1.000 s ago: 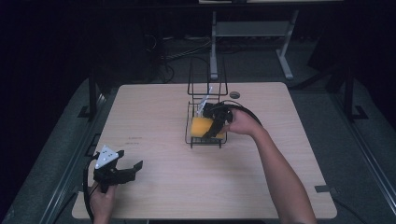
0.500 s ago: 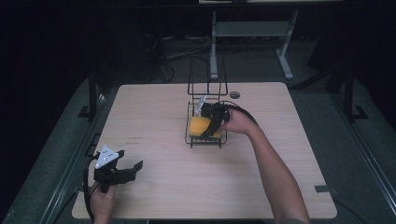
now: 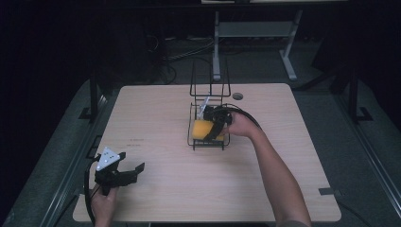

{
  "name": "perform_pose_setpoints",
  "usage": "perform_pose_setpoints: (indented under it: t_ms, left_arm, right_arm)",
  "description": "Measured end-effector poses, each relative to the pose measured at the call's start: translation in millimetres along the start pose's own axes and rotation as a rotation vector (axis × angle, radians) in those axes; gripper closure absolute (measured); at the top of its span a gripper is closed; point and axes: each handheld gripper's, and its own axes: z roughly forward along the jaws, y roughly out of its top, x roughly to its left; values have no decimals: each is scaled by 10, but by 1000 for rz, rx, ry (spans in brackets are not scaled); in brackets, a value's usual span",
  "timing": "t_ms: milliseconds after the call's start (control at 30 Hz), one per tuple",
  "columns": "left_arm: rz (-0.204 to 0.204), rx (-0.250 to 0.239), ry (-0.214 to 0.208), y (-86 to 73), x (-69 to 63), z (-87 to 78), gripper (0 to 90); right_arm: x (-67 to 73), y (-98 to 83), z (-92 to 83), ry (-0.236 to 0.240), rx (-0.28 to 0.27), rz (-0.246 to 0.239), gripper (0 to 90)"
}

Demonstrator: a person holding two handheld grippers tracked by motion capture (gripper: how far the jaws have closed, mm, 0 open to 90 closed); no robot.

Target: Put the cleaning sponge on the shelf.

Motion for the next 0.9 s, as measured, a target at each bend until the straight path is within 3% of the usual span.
perform_pose_setpoints:
  t_ms: [267,433,900]
  left_arm:
    - [8,-2,-2,5,-13,3,141]
    - [6,0,-1,6,-15,6,141]
    - [12,3,-5,9,-30,19,141]
  right_arm:
    - [14,3,6,-10,7,-4,188]
    - [23,2,-36,-5,-7,23,174]
    - [27,-19,-147,-29,-60,41,156]
